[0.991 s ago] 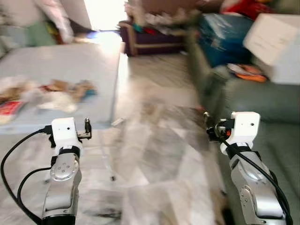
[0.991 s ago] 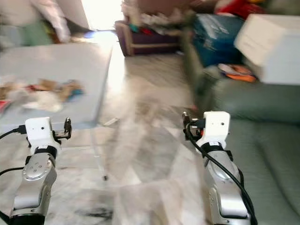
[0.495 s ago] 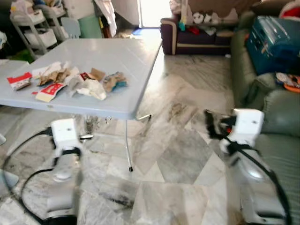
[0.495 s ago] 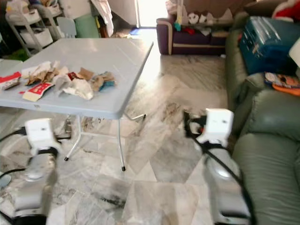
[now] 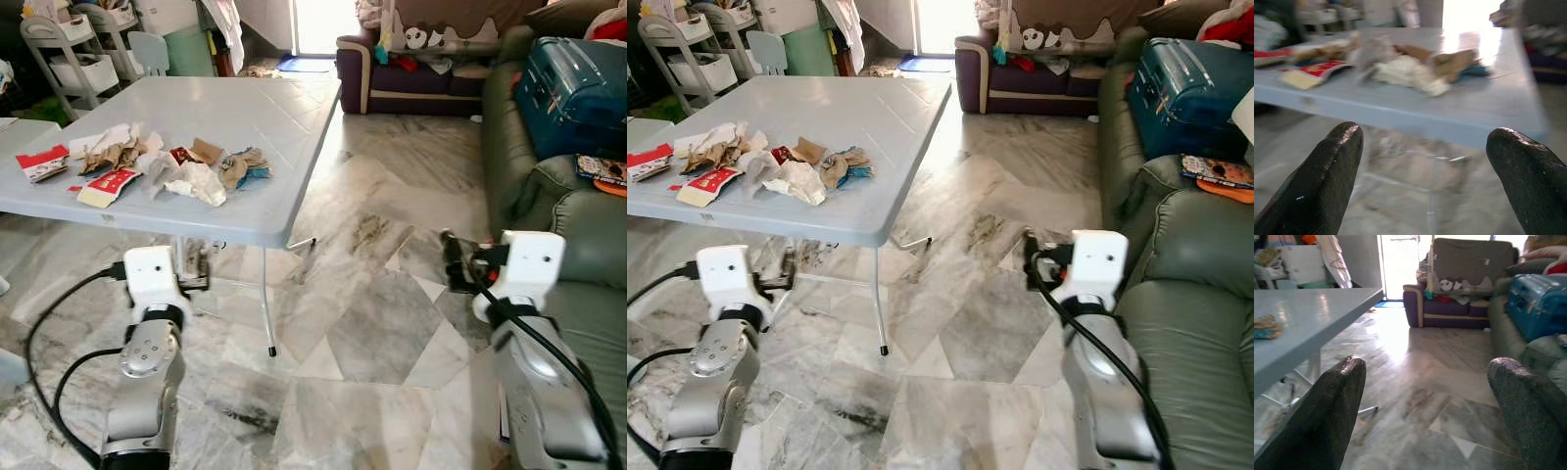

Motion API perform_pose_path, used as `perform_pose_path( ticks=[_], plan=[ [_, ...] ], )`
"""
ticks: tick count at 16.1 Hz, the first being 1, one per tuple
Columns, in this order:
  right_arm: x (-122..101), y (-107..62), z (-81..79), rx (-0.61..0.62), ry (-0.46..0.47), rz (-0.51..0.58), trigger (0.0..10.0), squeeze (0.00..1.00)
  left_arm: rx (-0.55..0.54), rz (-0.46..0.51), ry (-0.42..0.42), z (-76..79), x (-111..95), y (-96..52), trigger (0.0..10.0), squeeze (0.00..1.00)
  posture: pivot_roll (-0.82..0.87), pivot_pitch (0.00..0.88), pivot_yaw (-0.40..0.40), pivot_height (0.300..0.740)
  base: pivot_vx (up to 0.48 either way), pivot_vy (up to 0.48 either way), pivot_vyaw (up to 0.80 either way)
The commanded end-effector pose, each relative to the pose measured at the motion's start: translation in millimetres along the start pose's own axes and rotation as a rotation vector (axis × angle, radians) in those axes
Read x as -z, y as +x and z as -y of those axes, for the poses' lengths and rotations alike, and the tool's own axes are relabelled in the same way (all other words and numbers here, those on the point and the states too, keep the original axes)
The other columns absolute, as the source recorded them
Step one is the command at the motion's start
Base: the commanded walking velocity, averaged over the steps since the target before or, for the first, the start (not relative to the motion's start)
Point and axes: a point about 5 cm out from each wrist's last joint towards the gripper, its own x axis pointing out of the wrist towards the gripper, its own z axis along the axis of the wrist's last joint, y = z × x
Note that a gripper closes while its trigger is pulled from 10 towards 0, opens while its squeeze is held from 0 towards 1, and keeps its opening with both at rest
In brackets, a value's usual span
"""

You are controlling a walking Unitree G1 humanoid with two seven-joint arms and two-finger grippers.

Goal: Picking trash to rubbish bin

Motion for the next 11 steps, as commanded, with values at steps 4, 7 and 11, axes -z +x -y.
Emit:
perform_pose_path(
  ticks=[4,7,11],
  plan=[
    [8.2,-15.7,25.3,0.111,-0.032,-0.026,10.0,0.00,0.193,0.150,0.064,24.7,-22.0,-6.8,10.0,0.00,-0.15,0.000,0.037,0.740,0.000,0.000,0.00],
    [7.2,-14.5,19.1,0.108,-0.023,-0.018,10.0,0.00,0.188,0.118,0.028,22.4,-18.9,-4.4,10.0,0.00,-0.15,0.000,0.041,0.740,0.000,0.000,0.00],
    [4.7,-8.0,16.4,0.097,-0.019,-0.006,10.0,0.00,0.172,0.098,0.015,17.7,-16.0,-3.7,10.0,0.00,-0.14,0.000,0.033,0.740,0.000,0.202,0.00]
  ],
)
